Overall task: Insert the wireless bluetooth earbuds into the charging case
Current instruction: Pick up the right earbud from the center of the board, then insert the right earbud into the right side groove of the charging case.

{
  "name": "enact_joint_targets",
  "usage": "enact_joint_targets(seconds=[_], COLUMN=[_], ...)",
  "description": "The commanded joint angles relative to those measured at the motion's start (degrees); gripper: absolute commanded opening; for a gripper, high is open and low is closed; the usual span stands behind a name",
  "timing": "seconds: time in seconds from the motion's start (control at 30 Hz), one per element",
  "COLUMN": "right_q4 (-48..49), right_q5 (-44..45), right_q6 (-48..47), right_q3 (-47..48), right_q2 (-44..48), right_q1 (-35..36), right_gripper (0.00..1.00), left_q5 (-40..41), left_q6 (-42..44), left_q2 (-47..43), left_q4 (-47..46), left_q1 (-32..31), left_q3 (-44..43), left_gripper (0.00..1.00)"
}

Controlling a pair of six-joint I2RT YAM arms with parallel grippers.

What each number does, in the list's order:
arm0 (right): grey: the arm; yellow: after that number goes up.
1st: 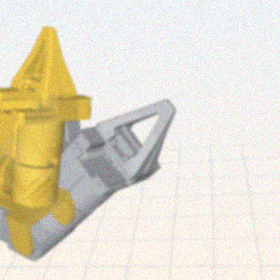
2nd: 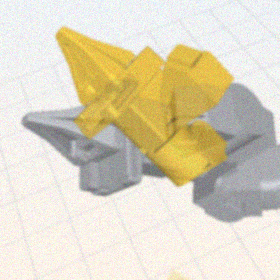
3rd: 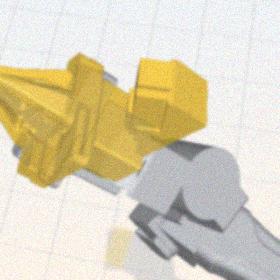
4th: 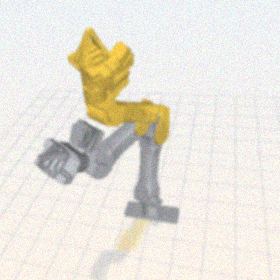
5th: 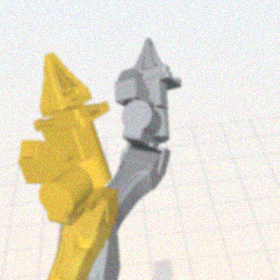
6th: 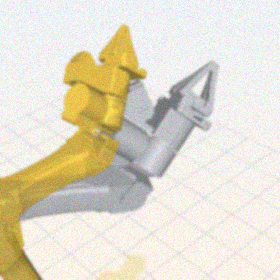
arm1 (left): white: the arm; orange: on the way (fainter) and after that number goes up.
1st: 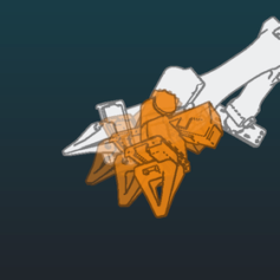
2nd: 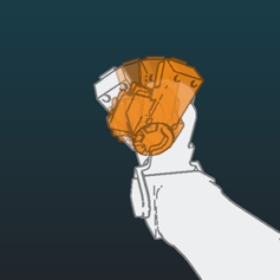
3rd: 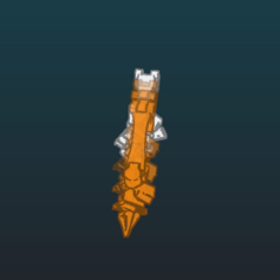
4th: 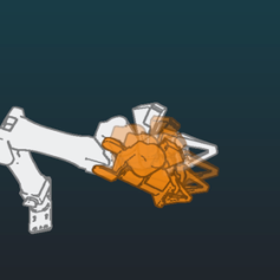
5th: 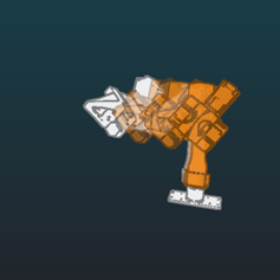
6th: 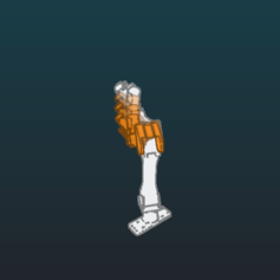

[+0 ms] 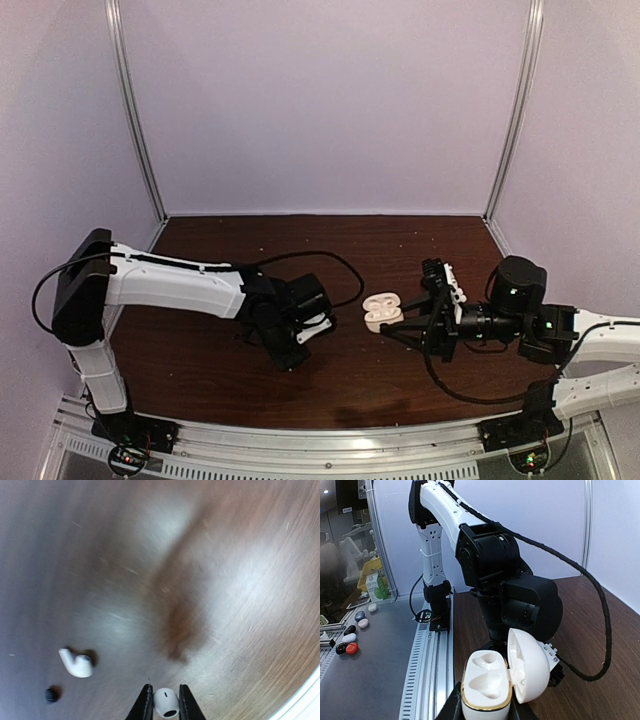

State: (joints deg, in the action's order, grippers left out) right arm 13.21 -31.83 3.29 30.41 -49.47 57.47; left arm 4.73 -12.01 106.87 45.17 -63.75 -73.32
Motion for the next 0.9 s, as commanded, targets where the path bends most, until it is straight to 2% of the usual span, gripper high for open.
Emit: enact_joint_targets(seconds=[0.0,0.17,0.27,0.57,0.77,0.87], right_q4=[4.7,5.2,5.4,7.9,10.3,12.0], right_q5=[0.3,0.5,1.8,9.7,11.4,9.1], right_q6=[-2.5,-7.5,-9.4,-15.2,-8.5,-3.7], right_q3=[-0.5,-0.1,0.2,-0.3,2.8,4.4], right_q2=[0.5,1.1,1.6,1.0,-6.3,-10.1], right_q1=[0.2,0.5,0.6,1.6,1.6,1.6], right_gripper=[0.0,0.0,0.0,0.0,0.0,0.0], left_q5=[7.6,14.9,15.9,10.2,8.2,7.4], left_q6=[-2.0,-1.9,-0.4,6.3,9.9,11.4], left_q2=[-7.3,-17.4,-24.1,-39.9,-43.8,-44.3], left_q4=[-9.2,-17.7,-24.3,-41.7,-49.2,-52.1], left_q1=[1.2,2.2,2.2,2.0,1.0,-0.3], left_q3=[2.0,5.2,7.7,16.7,19.4,19.7], left_gripper=[0.15,0.16,0.16,0.15,0.15,0.15])
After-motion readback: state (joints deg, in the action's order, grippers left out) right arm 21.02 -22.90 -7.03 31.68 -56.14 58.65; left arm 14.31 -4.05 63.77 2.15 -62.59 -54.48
